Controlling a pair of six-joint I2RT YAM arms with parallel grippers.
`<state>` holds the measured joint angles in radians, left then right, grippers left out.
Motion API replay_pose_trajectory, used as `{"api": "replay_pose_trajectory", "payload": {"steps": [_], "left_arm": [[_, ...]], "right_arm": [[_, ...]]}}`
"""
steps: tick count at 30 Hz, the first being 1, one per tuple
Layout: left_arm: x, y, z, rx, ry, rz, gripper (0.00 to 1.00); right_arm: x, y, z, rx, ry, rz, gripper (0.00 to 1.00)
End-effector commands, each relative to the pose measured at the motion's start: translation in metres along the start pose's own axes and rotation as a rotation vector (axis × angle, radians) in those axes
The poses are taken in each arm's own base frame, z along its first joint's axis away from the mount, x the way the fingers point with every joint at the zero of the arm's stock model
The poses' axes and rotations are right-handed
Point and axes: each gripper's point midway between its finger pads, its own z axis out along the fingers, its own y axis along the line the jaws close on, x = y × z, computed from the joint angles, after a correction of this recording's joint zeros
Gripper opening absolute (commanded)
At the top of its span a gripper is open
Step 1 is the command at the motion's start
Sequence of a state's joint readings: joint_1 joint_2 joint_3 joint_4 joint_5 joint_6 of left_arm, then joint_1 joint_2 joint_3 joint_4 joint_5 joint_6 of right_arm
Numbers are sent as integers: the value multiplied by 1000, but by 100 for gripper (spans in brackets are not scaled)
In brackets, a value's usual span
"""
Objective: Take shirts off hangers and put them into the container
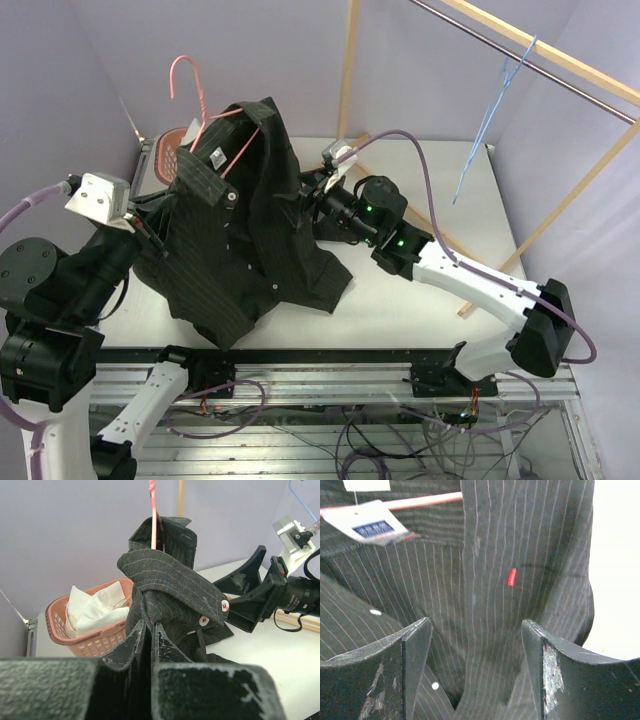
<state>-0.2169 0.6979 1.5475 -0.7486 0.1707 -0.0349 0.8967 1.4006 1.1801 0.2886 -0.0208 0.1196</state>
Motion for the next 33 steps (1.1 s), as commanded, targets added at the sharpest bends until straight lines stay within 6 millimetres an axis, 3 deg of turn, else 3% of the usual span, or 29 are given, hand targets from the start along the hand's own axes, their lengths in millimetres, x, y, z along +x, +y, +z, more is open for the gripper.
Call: {"api": "replay_pose_trajectory", "payload": {"steps": [1, 6, 16, 17, 18, 20, 21, 26, 33], "left_arm": [[-22, -10, -8, 39, -77, -19, 7], [-25, -11, -9, 43, -91, -28, 7], [-34, -20, -16, 77, -123, -57, 7], [-34, -20, -16, 79, -124, -58, 7], [-34, -21, -18, 79, -127, -59, 7], [-34, -20, -22, 73, -126, -56, 7], [-32, -19, -23, 66, -122, -52, 7], [-12, -20, -32, 58, -101, -46, 7], [-3, -41, -60, 139, -106, -59, 7]], "right_arm": [[-44, 11, 12, -56, -201, 40, 73], [-46, 18, 28, -92, -217, 66, 72], [-34, 2, 63, -11, -229, 112, 68], [-31, -5, 67, 32, -218, 117, 63], [-28, -15, 70, 86, -204, 117, 48], [-23, -39, 69, 227, -175, 116, 7], [-24, -49, 64, 290, -167, 107, 0], [-50, -86, 16, 505, -112, -11, 0], [-128, -124, -76, 695, -107, -94, 0]]}}
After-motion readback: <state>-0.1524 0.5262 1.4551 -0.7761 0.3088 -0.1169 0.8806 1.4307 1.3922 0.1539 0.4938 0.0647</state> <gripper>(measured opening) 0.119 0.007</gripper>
